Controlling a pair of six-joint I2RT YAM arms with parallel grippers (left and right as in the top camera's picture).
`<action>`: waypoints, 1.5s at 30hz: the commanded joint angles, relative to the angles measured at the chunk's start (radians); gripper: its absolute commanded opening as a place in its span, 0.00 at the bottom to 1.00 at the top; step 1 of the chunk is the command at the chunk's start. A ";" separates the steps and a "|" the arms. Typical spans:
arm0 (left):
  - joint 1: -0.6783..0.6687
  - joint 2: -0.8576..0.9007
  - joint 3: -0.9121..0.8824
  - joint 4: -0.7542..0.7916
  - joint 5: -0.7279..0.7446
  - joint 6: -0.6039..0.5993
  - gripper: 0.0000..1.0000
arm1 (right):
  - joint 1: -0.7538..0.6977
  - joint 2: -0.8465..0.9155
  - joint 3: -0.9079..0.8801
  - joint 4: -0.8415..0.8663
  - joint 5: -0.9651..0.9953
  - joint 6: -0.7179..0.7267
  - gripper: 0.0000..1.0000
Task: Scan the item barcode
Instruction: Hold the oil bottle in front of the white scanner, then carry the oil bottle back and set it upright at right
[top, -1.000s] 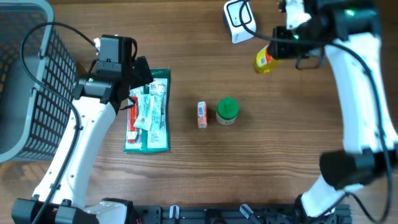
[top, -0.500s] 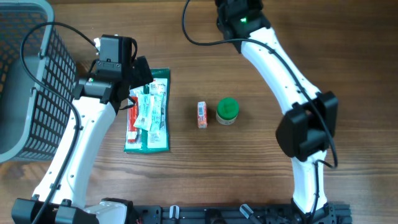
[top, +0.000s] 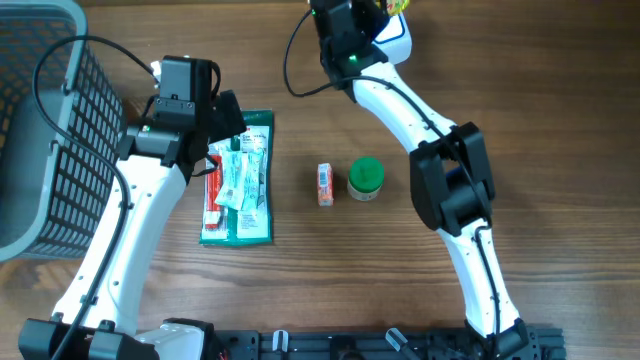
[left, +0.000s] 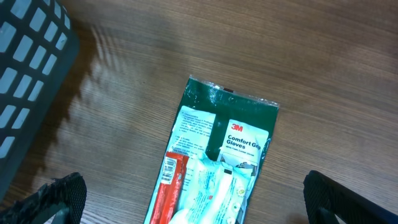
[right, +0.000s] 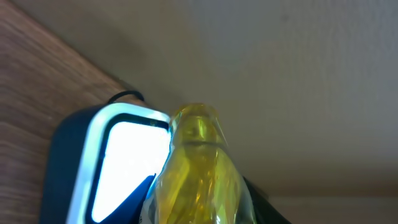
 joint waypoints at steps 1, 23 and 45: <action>0.004 0.002 0.004 0.002 -0.012 0.002 1.00 | 0.004 0.015 0.018 -0.002 0.047 -0.005 0.09; 0.004 0.002 0.003 0.002 -0.012 0.002 1.00 | -0.030 -0.207 0.018 -0.091 0.137 0.104 0.10; 0.005 0.002 0.003 0.002 -0.012 0.002 1.00 | -0.524 -0.631 -0.444 -1.077 -0.847 0.885 0.09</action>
